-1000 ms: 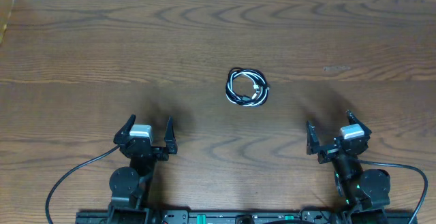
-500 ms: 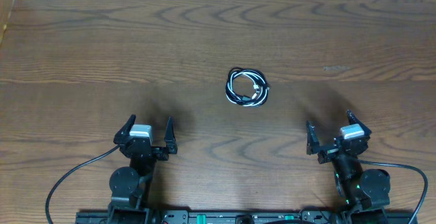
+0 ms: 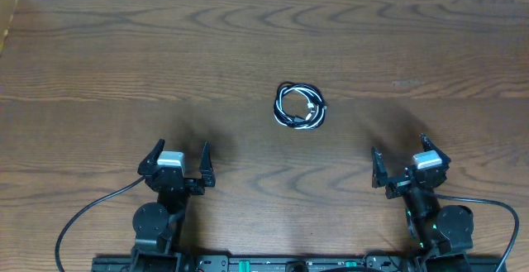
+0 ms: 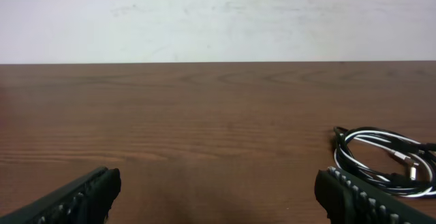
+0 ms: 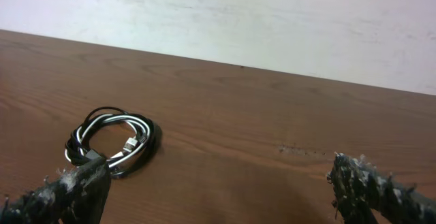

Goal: Untangle cables

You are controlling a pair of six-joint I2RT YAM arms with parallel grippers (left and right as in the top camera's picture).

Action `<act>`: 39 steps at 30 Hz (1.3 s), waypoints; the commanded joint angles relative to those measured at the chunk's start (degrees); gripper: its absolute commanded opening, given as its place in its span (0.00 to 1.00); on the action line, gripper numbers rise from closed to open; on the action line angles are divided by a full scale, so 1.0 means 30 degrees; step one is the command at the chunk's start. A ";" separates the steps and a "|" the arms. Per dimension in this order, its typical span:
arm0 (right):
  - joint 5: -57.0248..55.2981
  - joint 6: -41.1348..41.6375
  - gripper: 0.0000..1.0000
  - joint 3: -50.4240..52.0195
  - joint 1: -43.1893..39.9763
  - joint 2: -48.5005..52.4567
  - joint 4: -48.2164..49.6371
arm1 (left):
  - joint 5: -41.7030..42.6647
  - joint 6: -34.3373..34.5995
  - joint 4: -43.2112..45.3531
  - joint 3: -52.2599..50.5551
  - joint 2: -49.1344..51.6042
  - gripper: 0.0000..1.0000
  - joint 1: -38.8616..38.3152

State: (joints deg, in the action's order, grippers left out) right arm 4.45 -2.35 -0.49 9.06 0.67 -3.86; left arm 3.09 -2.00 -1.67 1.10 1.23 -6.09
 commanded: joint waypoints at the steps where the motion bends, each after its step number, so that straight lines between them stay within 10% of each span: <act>1: -0.0087 -0.0233 0.99 0.0058 -0.0153 -0.0109 -0.0058 | -0.0117 -0.0321 -0.0729 -0.0291 0.0044 0.96 0.0095; 39: -0.0080 -0.0248 0.99 0.0058 -0.0153 -0.0051 -0.0051 | -0.0124 -0.0954 -0.0240 -0.0197 0.0044 0.96 0.0095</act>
State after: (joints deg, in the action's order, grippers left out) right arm 4.45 -2.35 -0.49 9.06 0.67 -3.86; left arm 3.07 -2.52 -1.41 1.10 1.23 -6.09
